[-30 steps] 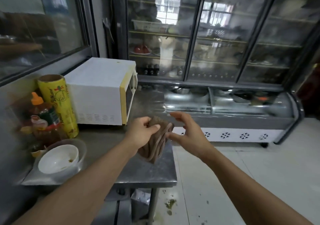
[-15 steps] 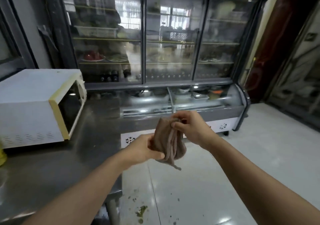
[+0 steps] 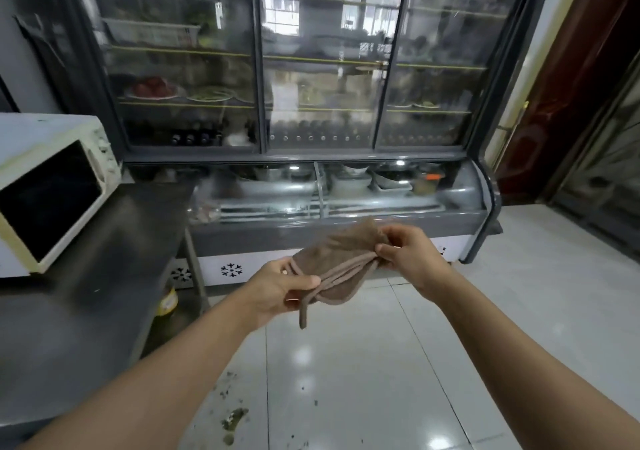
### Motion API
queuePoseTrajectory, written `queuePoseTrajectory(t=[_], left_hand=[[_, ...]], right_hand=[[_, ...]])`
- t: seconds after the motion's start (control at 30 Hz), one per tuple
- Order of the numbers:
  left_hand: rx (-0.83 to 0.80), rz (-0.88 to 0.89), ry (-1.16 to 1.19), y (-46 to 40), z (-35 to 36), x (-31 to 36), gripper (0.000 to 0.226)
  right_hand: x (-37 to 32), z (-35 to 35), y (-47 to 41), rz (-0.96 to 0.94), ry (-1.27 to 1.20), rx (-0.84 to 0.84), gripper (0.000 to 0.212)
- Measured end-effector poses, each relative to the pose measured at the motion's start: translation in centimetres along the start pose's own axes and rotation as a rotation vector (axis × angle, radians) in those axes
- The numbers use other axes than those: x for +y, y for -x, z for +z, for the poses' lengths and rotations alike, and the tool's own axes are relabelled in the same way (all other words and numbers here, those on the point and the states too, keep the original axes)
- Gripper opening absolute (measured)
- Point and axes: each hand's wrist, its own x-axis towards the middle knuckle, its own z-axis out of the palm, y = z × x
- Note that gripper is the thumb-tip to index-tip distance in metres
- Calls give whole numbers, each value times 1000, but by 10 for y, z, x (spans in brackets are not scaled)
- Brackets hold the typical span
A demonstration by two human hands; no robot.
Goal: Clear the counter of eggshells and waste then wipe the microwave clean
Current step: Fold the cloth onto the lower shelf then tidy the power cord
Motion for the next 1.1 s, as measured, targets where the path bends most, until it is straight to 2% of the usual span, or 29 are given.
queuePoseTrajectory(t=[0.1, 0.17, 0.23, 0.37, 0.47, 0.57, 0.67, 0.8, 1.1], left_hand=[[100, -29, 75, -28, 3, 6, 28], [177, -34, 58, -49, -1, 9, 41], [225, -27, -1, -70, -8, 13, 44], [244, 21, -53, -116, -30, 29, 48], [214, 56, -129, -151, -51, 44, 42], [234, 66, -203, -183, -64, 54, 23], [397, 87, -262, -213, -73, 59, 13], [586, 90, -279, -247, -89, 64, 13], [890, 25, -170, -335, -122, 70, 16]], right_hand=[[25, -10, -31, 62, -38, -2, 23], [35, -11, -56, 80, -16, 2, 33], [40, -8, -82, 61, -28, -16, 40], [43, 0, -144, 39, -74, -107, 38], [45, 3, -193, 36, -48, -228, 42], [46, 7, -236, 55, -82, -283, 42], [47, 15, -274, 59, -87, -320, 39], [50, 29, -328, 47, -83, -393, 35], [57, 61, -472, -41, 45, -684, 32]])
